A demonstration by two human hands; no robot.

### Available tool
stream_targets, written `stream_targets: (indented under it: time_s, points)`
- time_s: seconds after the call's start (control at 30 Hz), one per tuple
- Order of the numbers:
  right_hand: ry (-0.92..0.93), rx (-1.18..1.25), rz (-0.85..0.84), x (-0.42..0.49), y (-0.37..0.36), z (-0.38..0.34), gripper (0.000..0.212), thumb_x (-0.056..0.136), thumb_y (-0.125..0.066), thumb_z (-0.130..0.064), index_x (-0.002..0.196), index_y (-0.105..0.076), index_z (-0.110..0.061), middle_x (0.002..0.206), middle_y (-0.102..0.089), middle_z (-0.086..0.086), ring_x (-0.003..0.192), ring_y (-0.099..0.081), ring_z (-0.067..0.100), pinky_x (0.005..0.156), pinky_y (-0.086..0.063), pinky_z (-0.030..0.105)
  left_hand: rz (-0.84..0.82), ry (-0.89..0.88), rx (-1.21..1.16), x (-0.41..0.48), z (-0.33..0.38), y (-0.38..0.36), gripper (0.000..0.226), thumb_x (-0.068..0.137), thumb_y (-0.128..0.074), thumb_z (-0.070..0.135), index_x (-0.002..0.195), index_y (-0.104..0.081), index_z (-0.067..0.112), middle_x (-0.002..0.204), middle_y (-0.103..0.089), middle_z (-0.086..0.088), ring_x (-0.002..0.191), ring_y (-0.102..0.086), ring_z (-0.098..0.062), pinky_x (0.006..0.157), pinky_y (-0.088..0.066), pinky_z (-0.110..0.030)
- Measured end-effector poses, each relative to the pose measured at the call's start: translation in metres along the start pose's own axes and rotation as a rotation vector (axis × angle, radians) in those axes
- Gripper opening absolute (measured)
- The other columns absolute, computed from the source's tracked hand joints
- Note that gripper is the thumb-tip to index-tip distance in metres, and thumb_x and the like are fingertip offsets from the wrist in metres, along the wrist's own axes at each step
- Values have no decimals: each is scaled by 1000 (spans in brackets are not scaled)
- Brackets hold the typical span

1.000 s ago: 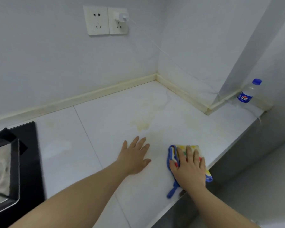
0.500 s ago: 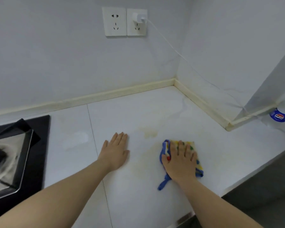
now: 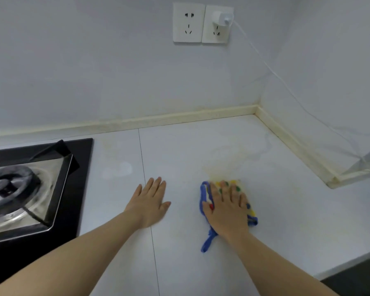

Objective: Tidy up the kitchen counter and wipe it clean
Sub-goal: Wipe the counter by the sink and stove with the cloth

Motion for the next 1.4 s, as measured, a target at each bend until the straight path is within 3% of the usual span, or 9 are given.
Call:
stream_targets:
  time_s: [0.13,0.3,0.4,0.53,0.83,1.03,1.17,1.3,1.4]
  points:
    - [133,-18,26,-25,-22,-50,63,71,-33,-52,114,-71,-25,117,-68,12,105,-65,39,96,-31,52,15,9,-36,1,-2,-3,63,101,-14,43,149,13,15,157,20,-1,145,19,-18,117,9,-38]
    - [206,-54,49,-9,-7,-40,65,75,-27,-56,123,-63,-32,129,-62,3,116,-61,28,99,-24,40,28,-43,-77,3,-11,4,58,102,-20,36,151,6,19,159,13,3,146,12,-13,118,5,-32]
    - [158,-43,0,0,2,-42,89,68,3,-56,148,-27,-30,157,-21,6,144,-20,35,114,-3,46,87,-75,-116,1,-22,8,55,102,-23,32,152,-4,19,160,3,4,147,3,-12,118,-2,-27]
    - [248,-46,-15,-28,-19,-77,62,73,-33,-53,117,-67,-27,122,-66,9,110,-63,35,100,-23,48,266,-2,-261,-1,-34,5,53,99,-23,33,150,-19,17,159,-10,1,147,-12,-13,116,-13,-24]
    - [219,-26,0,3,-11,-76,58,71,-34,-49,108,-73,-25,112,-71,7,101,-68,33,84,-53,50,279,170,-240,-15,-42,0,52,102,-20,27,151,-12,13,159,-9,0,148,0,-18,119,-5,-34]
    - [388,-64,-25,-8,-16,-86,62,85,-21,-58,133,-47,-28,133,-59,5,121,-57,28,102,-22,41,206,237,-150,-11,-52,3,56,101,-11,39,151,-1,16,160,5,2,147,9,-19,119,2,-42]
    - [298,-18,-45,14,-5,-80,95,62,16,-58,151,-2,-32,160,2,3,148,4,27,118,6,43,211,247,-153,5,-66,14,56,101,-13,39,152,-1,18,160,5,2,147,9,-20,119,2,-44]
    - [331,-81,-36,20,-14,-98,62,86,-17,-54,133,-46,-25,131,-59,12,118,-58,37,102,-32,51,235,263,-159,9,-73,7,57,101,-13,40,151,1,18,160,7,4,147,11,-17,119,5,-42]
    - [391,-97,-14,42,-11,-100,55,88,-23,-54,127,-51,-27,124,-65,8,111,-64,33,99,-37,48,275,227,-166,15,-78,8,59,100,-16,43,152,-2,18,160,3,5,147,9,-15,119,5,-39]
Point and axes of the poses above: each hand's wrist, its own x-axis towards the middle knuckle, its own y-axis out of the back of the hand, z = x × y, the point moved 3 cm from there along x, towards the middle knuckle
